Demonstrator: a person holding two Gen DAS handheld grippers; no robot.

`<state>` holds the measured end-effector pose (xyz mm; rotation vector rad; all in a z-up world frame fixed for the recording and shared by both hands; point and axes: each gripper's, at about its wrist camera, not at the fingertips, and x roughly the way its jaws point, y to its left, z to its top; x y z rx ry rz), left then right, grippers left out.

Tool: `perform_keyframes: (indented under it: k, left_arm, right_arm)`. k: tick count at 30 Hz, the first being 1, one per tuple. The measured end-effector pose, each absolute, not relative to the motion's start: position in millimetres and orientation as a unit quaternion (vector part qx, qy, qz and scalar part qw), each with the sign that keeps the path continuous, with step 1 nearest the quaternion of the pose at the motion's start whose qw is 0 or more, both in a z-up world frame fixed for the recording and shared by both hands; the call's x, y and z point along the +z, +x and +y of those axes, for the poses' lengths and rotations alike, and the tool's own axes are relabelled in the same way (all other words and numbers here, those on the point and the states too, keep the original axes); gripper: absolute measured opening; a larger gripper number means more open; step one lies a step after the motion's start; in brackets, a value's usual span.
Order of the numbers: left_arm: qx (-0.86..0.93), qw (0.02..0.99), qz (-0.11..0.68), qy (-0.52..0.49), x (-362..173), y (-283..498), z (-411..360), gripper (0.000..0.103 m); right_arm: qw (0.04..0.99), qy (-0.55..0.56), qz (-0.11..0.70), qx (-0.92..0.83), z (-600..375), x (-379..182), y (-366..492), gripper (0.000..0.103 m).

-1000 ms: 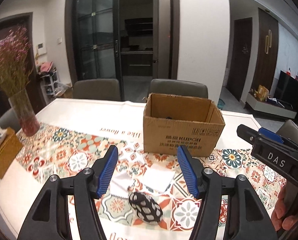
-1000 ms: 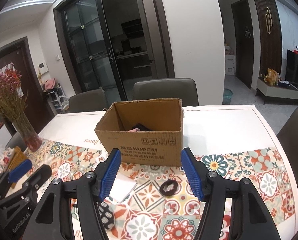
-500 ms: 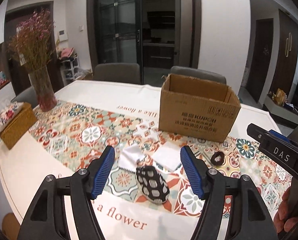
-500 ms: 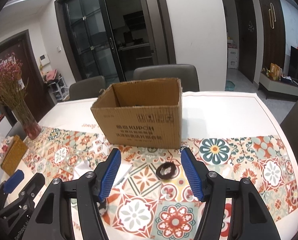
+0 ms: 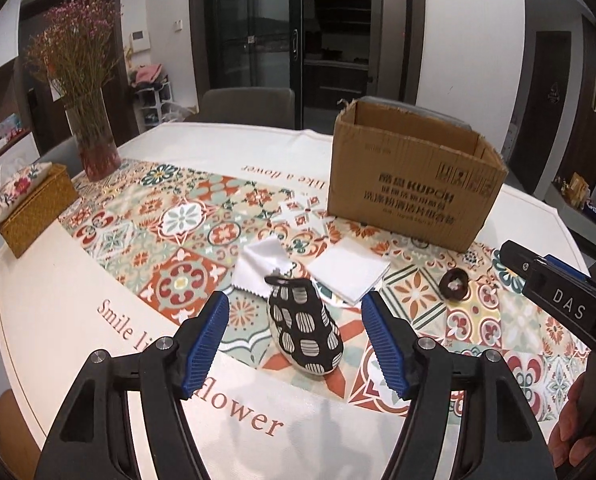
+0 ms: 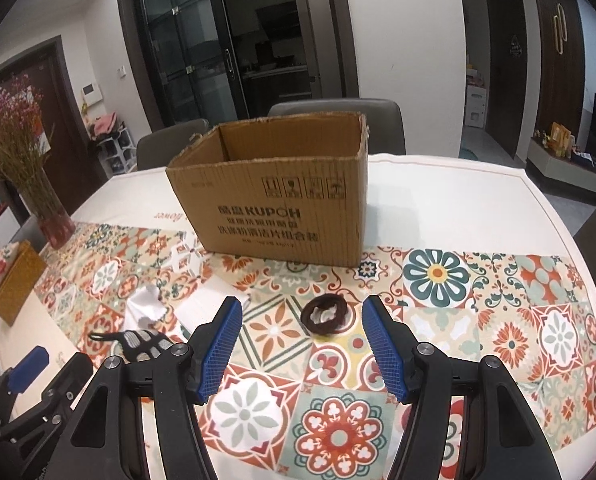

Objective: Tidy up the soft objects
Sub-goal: 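Move the left tool to the spotted pouch while the right tool reaches the brown hair tie, then close the left tool on the spotted pouch while the right tool grips the brown hair tie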

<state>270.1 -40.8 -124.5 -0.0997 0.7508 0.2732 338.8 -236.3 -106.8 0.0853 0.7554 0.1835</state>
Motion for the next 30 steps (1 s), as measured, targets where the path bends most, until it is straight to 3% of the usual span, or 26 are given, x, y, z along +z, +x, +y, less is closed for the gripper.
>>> perform_keyframes:
  k: [30]
  left_arm:
    - [0.166,0.898,0.406,-0.045,-192.1,317.3,-50.5,0.068]
  right_arm:
    - [0.895,0.015,0.436,0.090,-232.5,-195.0,402.7,0.063]
